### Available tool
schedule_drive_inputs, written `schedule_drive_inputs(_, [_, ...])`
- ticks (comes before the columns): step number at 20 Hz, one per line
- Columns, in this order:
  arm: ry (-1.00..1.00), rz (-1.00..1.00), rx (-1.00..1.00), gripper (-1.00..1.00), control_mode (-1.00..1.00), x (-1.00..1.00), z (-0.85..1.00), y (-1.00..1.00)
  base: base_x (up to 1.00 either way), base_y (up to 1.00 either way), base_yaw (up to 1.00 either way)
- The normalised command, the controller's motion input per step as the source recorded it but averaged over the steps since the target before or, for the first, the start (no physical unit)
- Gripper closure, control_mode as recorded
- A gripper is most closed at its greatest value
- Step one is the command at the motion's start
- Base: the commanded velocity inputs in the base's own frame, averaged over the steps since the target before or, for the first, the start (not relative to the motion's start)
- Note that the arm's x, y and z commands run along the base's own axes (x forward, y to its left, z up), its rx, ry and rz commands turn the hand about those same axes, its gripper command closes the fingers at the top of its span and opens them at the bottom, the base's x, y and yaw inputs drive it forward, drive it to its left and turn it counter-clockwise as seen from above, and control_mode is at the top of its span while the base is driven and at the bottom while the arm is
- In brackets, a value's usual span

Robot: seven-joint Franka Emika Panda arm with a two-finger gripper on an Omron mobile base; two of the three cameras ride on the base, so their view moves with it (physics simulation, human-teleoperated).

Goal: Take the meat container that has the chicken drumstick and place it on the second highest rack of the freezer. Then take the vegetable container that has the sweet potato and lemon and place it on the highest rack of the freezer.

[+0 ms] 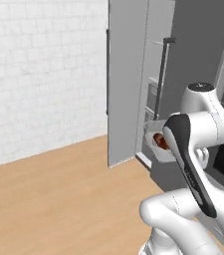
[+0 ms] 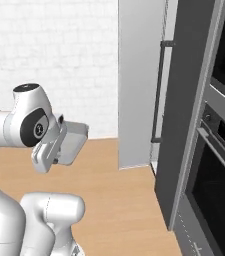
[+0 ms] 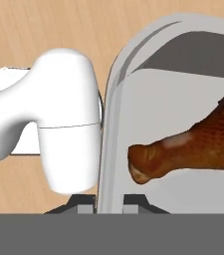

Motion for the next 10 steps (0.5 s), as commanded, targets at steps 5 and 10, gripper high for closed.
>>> schedule_drive_inputs(5, [0.00,0.00,0.00,1.00,1.00,0.00,0.00,0.00,1.00,0.44,-0.26])
schedule_drive_inputs(10, [0.00,0.00,0.00,1.00,1.00,0.00,0.00,0.00,1.00,0.45,-0.26])
